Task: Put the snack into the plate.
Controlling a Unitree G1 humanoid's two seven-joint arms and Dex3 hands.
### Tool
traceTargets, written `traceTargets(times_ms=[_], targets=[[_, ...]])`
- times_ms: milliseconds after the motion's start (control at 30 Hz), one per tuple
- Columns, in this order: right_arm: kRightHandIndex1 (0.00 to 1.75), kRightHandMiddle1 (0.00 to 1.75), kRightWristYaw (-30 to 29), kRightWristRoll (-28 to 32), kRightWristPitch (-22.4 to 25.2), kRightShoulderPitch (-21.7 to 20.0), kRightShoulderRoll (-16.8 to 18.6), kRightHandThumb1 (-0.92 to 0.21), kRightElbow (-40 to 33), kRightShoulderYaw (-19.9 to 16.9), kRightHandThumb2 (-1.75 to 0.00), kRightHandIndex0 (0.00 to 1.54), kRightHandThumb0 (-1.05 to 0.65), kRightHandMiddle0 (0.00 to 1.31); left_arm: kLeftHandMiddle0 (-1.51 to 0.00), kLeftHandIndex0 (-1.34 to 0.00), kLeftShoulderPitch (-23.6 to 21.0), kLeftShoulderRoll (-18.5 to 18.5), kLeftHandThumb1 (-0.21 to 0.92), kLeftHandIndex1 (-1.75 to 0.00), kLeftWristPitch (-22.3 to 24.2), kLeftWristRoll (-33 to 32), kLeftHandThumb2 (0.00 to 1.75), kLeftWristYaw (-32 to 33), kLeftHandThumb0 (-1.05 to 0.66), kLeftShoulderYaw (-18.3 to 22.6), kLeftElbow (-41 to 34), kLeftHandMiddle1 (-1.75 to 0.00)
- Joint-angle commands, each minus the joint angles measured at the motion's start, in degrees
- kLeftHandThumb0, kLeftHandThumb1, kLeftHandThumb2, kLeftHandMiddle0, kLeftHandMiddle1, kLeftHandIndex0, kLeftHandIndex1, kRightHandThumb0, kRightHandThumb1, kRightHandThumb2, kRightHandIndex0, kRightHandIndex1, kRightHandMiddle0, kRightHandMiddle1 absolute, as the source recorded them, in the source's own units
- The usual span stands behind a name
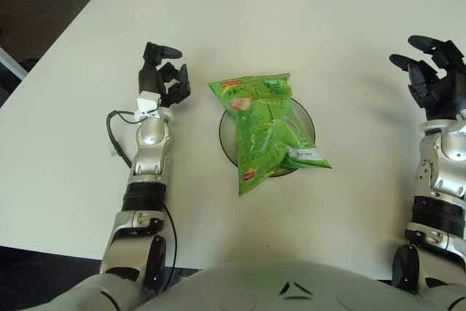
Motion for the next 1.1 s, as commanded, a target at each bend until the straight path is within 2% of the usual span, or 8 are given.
traceTargets(times_ms=[0,333,367,467,567,900,1000,1067], targets=[[0.9,1.46,-0.04,0.66,-4.17,2.52,1.7,-0.92,3.77,0.07,-0.29,0.91,-0.36,0.45,-0.84,-0.34,6.33,-1.91,0.7,-1.75,0.6,-0.5,0.81,-0.13,-0.38,-0.15,4.45,-1.75],[0.94,1.48,4.79,3.2,-6.22,6.79,5.29,-0.92,7.13,4.51,-0.28,0.87,-0.35,0.45,-0.84,-0.34,6.45,-1.65,0.7,-1.75,1.35,-0.59,0.81,-0.53,-0.38,-0.02,3.96,-1.75],[0.99,1.45,4.69,2.94,-6.17,7.3,5.85,-0.92,6.8,5.18,-0.23,0.82,-0.23,0.44,-0.84,-0.34,6.48,-1.61,0.7,-1.75,1.46,-0.61,0.81,-0.58,-0.38,-0.01,3.83,-1.75],[1.06,1.42,3.69,2.32,-3.85,9.39,7.03,-0.92,3.97,7.42,-0.17,0.76,-0.08,0.43,-0.84,-0.34,6.52,-1.49,0.7,-1.75,1.87,-0.64,0.81,-0.7,-0.38,-0.03,3.46,-1.75],[1.09,1.4,2.6,2.18,-1.94,10.92,7.7,-0.92,1.79,8.9,-0.16,0.74,-0.03,0.42,-0.84,-0.34,6.49,-1.39,0.7,-1.75,2.32,-0.64,0.81,-0.82,-0.38,-0.11,3.21,-1.75],[1.23,1.29,-0.5,3.57,1.69,12.68,9.86,-0.92,-1.44,11.61,-0.15,0.69,0.0,0.45,-0.84,-0.34,6.17,-1.21,0.7,-1.75,3.1,-0.7,0.81,-1.01,-0.38,-0.33,3.26,-1.75],[1.27,1.3,0.45,5.95,5.95,14.08,11.71,-0.92,-2.13,14.63,-0.18,0.66,0.0,0.43,-0.84,-0.34,6.12,-1.25,0.7,-1.75,3.43,-0.6,0.81,-1.08,-0.38,-0.53,3.1,-1.75],[1.35,1.33,-1.23,7.66,8.37,14.47,13.36,-0.87,-3.28,15.02,-0.31,0.62,-0.01,0.4,-0.84,-0.33,6.16,-1.25,0.7,-1.75,3.63,-0.52,0.81,-1.17,-0.38,-0.69,2.95,-1.75]])
